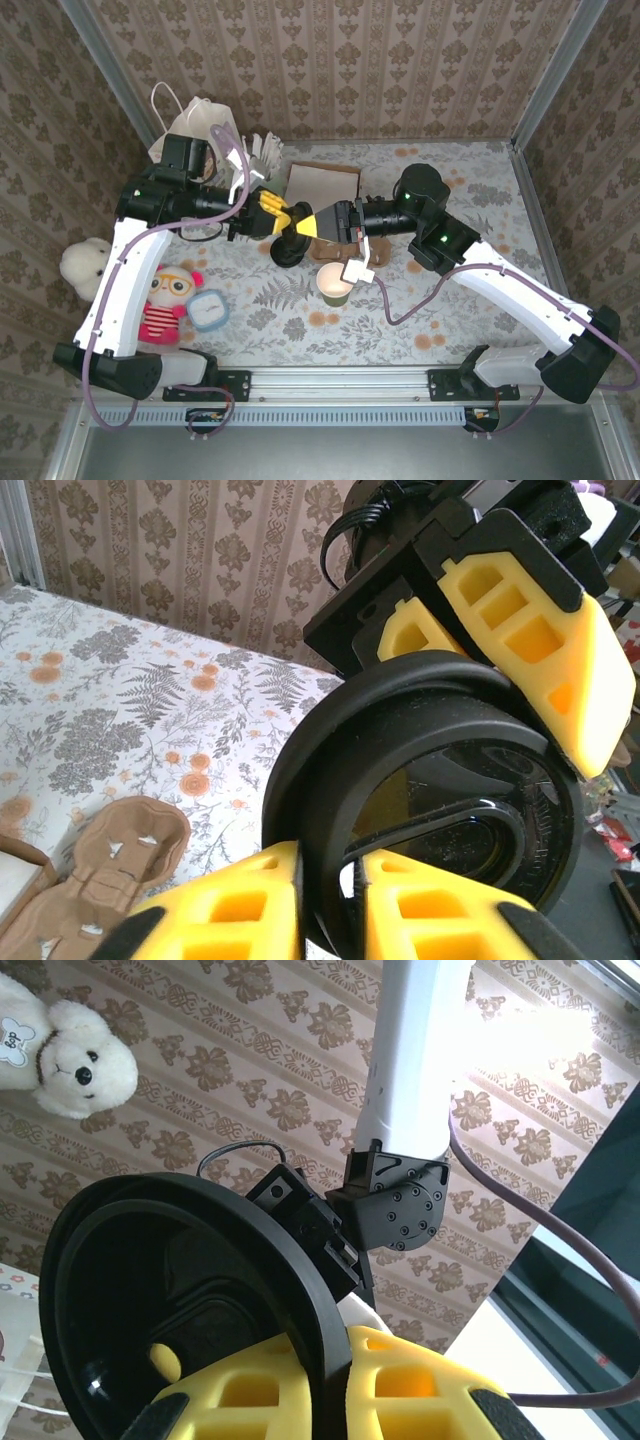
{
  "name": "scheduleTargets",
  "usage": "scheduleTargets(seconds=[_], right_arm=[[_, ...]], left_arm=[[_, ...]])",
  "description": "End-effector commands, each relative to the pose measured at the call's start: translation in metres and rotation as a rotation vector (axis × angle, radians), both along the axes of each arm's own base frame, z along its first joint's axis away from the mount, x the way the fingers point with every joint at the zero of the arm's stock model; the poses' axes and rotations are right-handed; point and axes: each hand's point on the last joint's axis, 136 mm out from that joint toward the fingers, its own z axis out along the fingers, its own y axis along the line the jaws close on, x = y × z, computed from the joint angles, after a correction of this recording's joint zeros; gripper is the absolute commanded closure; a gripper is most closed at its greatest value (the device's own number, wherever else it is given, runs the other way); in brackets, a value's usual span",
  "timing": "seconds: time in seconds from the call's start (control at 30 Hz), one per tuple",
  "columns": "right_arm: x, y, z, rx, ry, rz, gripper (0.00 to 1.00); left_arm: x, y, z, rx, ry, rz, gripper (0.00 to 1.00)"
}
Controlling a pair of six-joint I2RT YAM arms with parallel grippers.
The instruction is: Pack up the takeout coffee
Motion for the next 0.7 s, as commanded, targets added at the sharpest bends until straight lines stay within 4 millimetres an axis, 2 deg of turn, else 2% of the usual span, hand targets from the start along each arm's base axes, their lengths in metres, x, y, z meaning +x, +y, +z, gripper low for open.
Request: scheduleTargets(seconds=[0.0, 0.07, 0.27, 0.3, 0.37, 0.43, 0.5, 0.53, 0.6, 0.67], right_arm=[[-0.018, 0.001, 0.010, 0.014, -0.014, 0.072, 1.00], [-0.017, 0.001, 0.010, 0.014, -0.015, 0.069, 1.00], [-0.014, 0.002, 0.007, 0.005, -0.002, 0.049, 1.00], [-0.010, 0.002, 0.004, -0.007, 0.014, 0.029, 0.91], [0.000, 0.002, 0.000, -0.026, 0.071, -0.034, 0.67], [0.015, -0.004, -0.002, -0.042, 0.262, -0.141, 0.34], [0.038, -0.014, -0.007, -0.054, 0.524, -0.311, 0.03], [0.051, -0.021, -0.009, -0.034, 0.659, -0.404, 0.00], [0.069, -0.036, -0.028, -0.016, 0.881, -0.560, 0.00], [0.079, -0.049, -0.047, 0.042, 1.093, -0.667, 0.00]], left_arm=[[-0.013, -0.003, 0.010, -0.067, -0.007, -0.073, 0.92], [-0.015, -0.003, 0.011, -0.071, -0.013, -0.076, 1.00], [-0.014, -0.002, 0.012, -0.072, -0.051, -0.051, 1.00], [-0.011, -0.002, 0.011, -0.066, -0.055, -0.037, 1.00], [-0.001, -0.002, 0.007, -0.041, -0.060, 0.021, 1.00], [0.016, 0.000, -0.001, 0.002, -0.074, 0.117, 1.00], [0.035, 0.005, -0.014, 0.047, -0.074, 0.222, 1.00], [0.049, 0.007, -0.022, 0.078, -0.064, 0.295, 1.00], [0.070, 0.012, -0.037, 0.132, -0.025, 0.401, 1.00], [0.082, 0.017, -0.049, 0.176, 0.016, 0.468, 1.00]])
